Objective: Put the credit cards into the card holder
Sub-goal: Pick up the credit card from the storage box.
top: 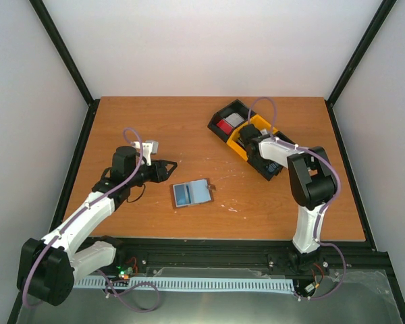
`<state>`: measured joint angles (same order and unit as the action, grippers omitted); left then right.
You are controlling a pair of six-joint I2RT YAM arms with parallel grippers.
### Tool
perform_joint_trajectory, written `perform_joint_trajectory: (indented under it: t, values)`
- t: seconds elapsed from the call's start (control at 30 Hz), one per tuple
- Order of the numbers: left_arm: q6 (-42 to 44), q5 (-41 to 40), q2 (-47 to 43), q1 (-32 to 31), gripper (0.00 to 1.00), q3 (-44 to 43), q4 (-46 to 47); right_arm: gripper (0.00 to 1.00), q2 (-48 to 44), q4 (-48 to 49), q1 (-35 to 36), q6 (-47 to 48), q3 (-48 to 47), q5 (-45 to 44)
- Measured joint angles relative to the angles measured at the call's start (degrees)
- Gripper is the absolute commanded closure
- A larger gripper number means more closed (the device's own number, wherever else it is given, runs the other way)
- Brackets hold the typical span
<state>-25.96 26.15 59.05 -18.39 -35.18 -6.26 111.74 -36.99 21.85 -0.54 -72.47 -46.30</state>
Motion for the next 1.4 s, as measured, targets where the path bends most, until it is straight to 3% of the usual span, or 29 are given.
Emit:
perform_joint_trajectory:
  t: [0.17,0.4,0.67,0.93,1.0,1.2,1.4]
  values:
    - [-0.09,0.0,0.0,0.0,0.42,-0.11,-0.09,0.97,-3.56,-1.25,0.0,-0.39,0.0,2.51]
    - [-0.83,0.5,0.0,0.0,0.34,-0.72,-0.02,0.97,-17.46,-4.24,0.0,-4.55,0.02,11.3]
    - [-2.86,2.91,0.11,0.0,0.2,-4.98,0.5,0.97,-33.29,-2.08,0.0,-11.56,0.2,36.44]
    - [-7.82,9.51,0.09,0.0,0.01,-11.21,6.56,0.97,-45.11,19.58,1.6,-26.14,8.22,67.36]
    - [-9.55,11.8,0.09,0.0,0.0,-12.46,8.63,0.97,-46.27,26.27,2.91,-30.21,10.27,72.13]
    - [-17.25,16.74,-0.79,0.0,0.0,-13.86,17.33,0.97,-47.78,43.65,7.8,-41.38,15.26,80.11]
    - [-27.06,20.28,-0.7,0.0,0.05,-13.86,25.79,0.97,-47.74,54.8,12.44,-49.59,16.65,81.35]
